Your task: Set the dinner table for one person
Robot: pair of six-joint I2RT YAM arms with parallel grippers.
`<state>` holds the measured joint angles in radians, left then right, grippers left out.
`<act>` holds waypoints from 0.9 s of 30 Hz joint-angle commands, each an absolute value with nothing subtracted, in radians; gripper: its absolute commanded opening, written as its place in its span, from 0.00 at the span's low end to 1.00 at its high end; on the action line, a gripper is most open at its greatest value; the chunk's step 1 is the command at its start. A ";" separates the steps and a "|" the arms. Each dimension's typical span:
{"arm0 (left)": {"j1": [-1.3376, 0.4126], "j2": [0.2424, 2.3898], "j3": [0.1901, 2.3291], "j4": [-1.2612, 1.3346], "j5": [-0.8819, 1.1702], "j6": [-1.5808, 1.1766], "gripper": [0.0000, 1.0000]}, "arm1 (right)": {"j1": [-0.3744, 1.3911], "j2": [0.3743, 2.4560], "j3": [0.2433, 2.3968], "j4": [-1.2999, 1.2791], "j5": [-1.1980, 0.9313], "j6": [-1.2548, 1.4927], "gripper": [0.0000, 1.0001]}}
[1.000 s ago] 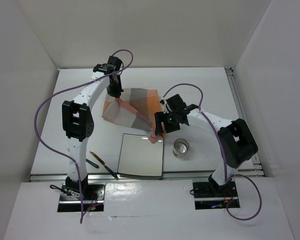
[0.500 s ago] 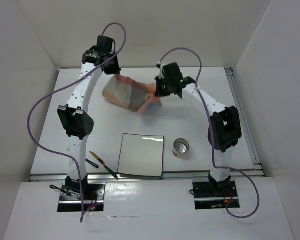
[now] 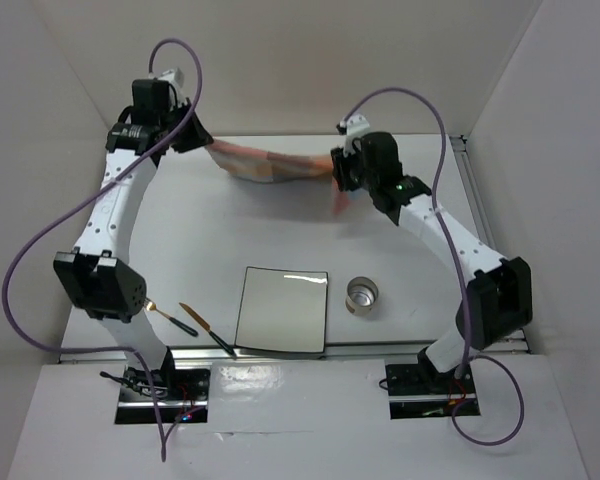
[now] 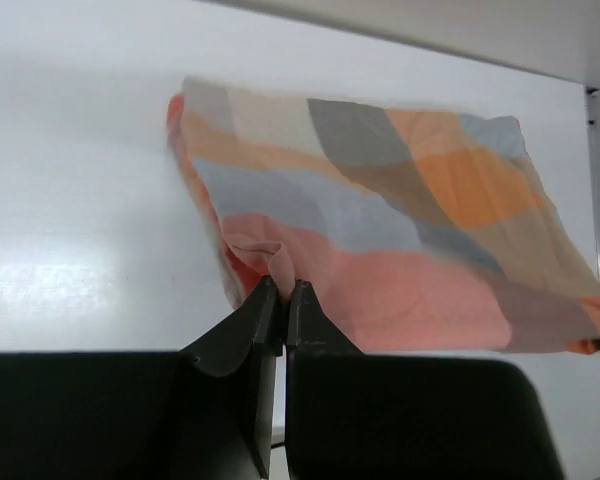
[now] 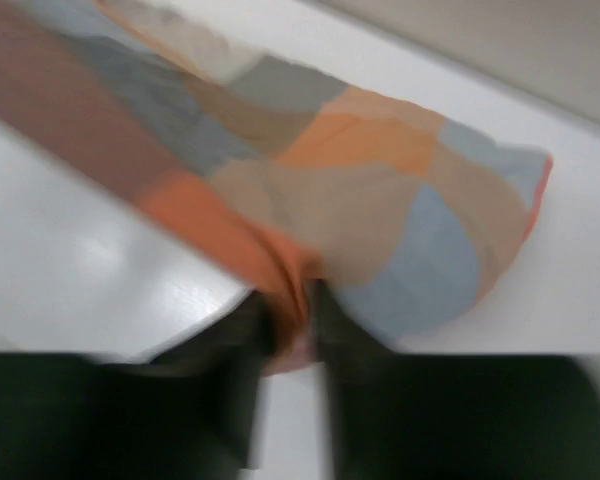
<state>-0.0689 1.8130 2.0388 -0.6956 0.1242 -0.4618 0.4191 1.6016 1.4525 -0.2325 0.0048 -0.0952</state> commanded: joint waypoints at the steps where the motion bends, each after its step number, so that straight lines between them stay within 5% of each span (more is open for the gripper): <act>1: -0.037 1.718 1.795 -0.605 0.087 -0.466 0.00 | 0.373 1.482 1.215 -0.147 0.155 -0.088 0.54; 4: -0.083 1.605 1.506 -0.509 0.084 -0.492 0.00 | 0.373 1.425 1.091 -0.218 0.114 0.046 0.67; 9: -0.095 1.557 1.263 -0.448 0.075 -0.555 0.00 | 0.373 1.414 1.025 -0.365 0.031 0.225 0.67; 21: -0.104 1.554 1.195 -0.480 -0.011 -0.618 0.00 | 0.210 1.428 0.967 -0.522 -0.149 0.580 0.71; 27: -0.104 1.565 1.206 -0.492 -0.011 -0.618 0.00 | 0.042 1.384 0.778 -0.359 -0.409 0.719 0.68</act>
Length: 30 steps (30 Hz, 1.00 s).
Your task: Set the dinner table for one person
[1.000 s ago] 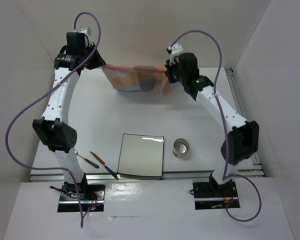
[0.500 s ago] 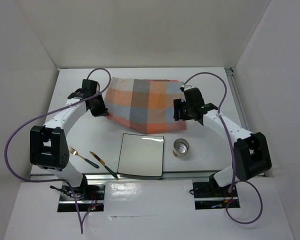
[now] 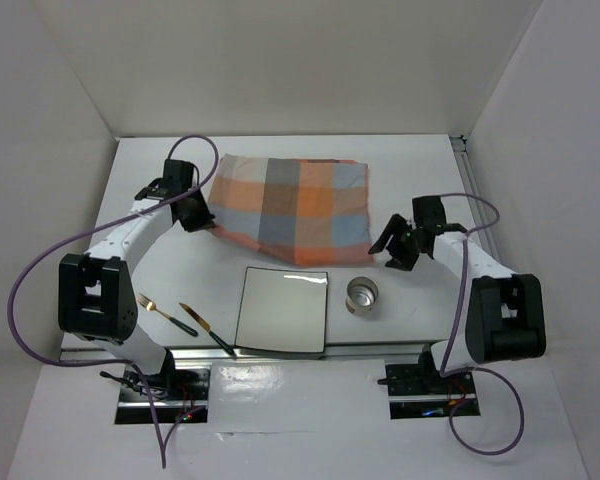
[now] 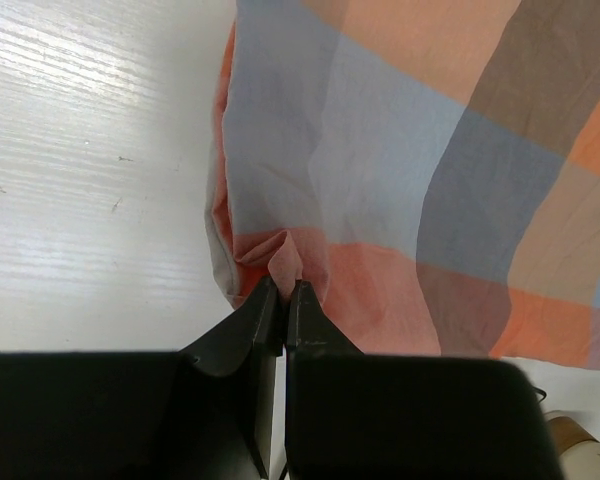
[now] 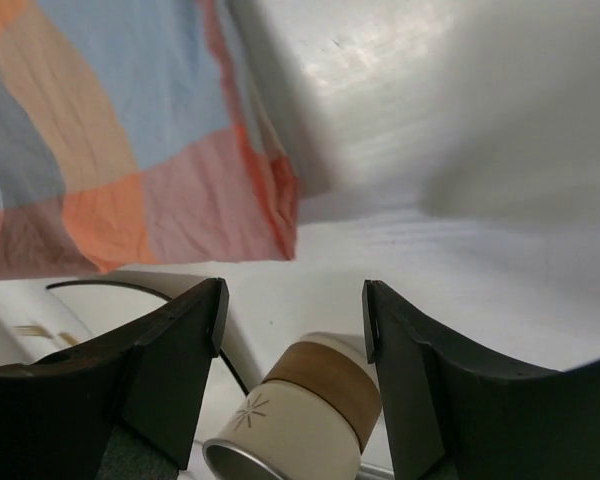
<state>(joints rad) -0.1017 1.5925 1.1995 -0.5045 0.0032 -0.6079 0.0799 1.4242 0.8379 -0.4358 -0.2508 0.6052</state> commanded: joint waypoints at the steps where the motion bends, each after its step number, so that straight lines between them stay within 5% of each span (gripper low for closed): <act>1: -0.104 1.565 1.206 -0.492 -0.011 -0.618 0.00 | 0.041 1.384 0.756 -0.303 -0.454 0.730 0.67; 13: -0.114 1.583 1.224 -0.492 -0.002 -0.609 0.00 | 0.032 1.503 0.594 0.058 -0.509 0.881 0.60; 16: -0.114 1.583 1.235 -0.502 -0.002 -0.609 0.00 | 0.032 1.532 0.594 0.138 -0.456 0.868 0.47; 21: -0.114 1.592 1.262 -0.502 -0.002 -0.609 0.00 | 0.032 1.572 0.689 0.167 -0.410 0.815 0.03; 30: -0.078 1.654 1.575 -0.610 0.002 -0.568 0.00 | 0.023 1.572 1.164 -0.074 -0.287 0.629 0.00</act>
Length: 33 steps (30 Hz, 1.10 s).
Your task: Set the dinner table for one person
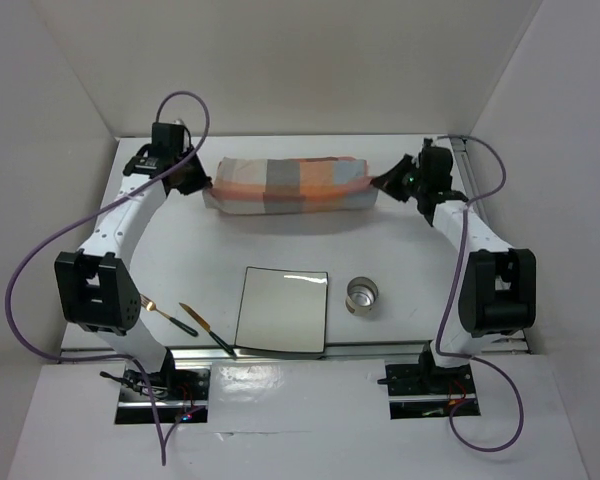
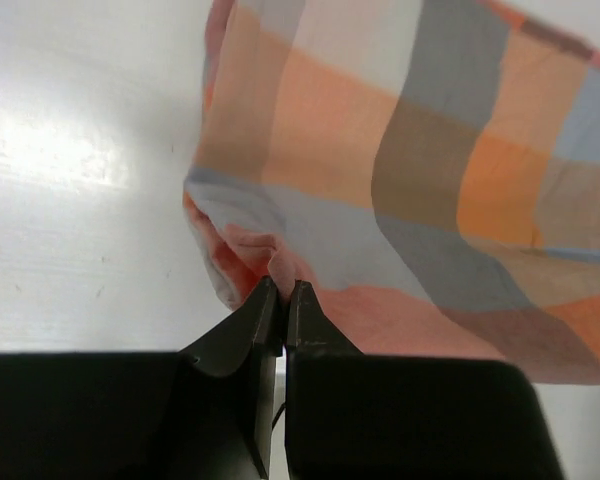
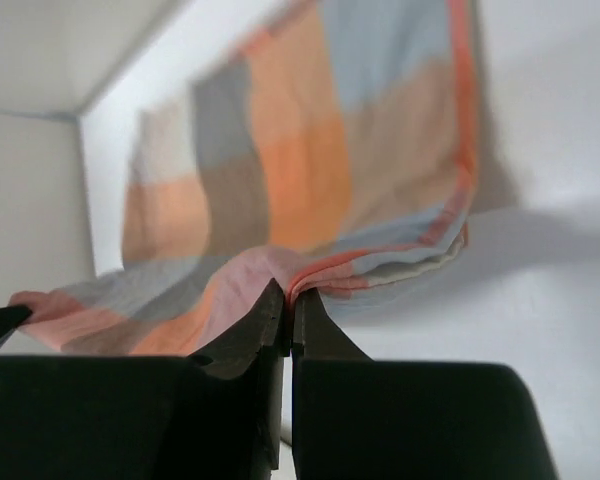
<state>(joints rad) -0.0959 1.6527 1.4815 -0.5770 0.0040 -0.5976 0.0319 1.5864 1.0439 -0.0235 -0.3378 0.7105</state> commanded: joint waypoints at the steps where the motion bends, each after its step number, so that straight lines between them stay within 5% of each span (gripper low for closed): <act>1: -0.069 1.654 1.589 -0.621 0.011 -0.568 0.00 | 0.023 1.562 1.178 -0.083 -0.296 0.629 0.00; 14: -0.069 1.614 1.485 -0.612 0.021 -0.568 0.00 | 0.012 1.491 1.095 -0.184 -0.334 0.635 0.00; 24: 0.001 1.603 1.962 -0.755 0.020 -0.523 0.00 | 0.003 1.457 1.612 -0.317 -0.324 0.486 0.00; 33: 0.121 1.457 2.009 -0.736 0.120 -0.523 0.00 | 0.003 1.310 1.671 -0.383 -0.288 0.449 0.00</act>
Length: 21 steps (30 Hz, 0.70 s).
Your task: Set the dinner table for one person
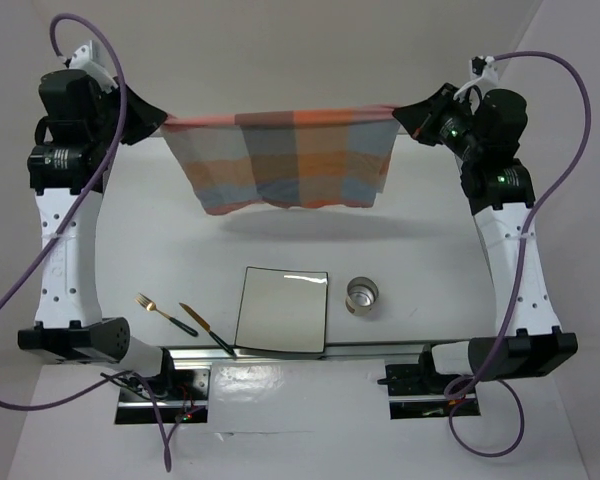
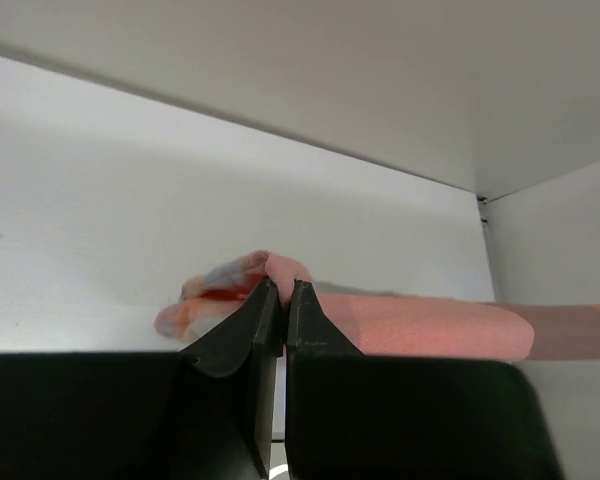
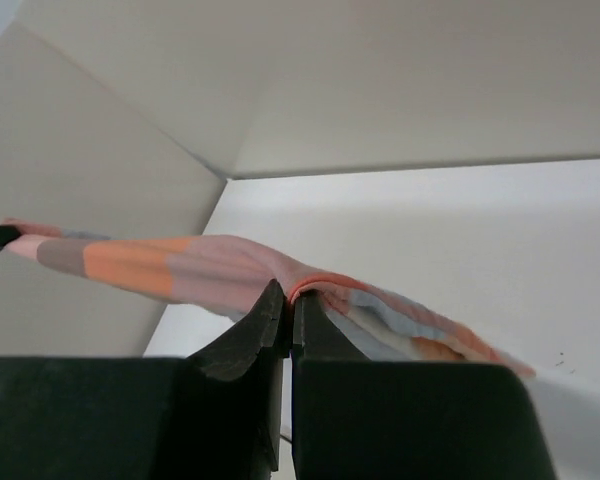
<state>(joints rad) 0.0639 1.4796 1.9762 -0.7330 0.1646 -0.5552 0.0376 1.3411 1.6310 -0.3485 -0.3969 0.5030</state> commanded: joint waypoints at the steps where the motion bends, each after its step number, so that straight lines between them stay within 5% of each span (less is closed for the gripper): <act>1: 0.121 1.457 2.010 -0.736 0.129 -0.523 0.00 | 0.003 1.301 1.671 -0.393 -0.288 0.449 0.00; 12: 0.130 1.569 2.020 -0.674 0.210 -0.503 0.00 | -0.006 1.501 1.772 -0.310 -0.359 0.449 0.00; 21: 0.140 1.922 2.345 -0.683 0.280 -0.512 0.00 | -0.026 1.802 2.021 -0.187 -0.379 0.459 0.00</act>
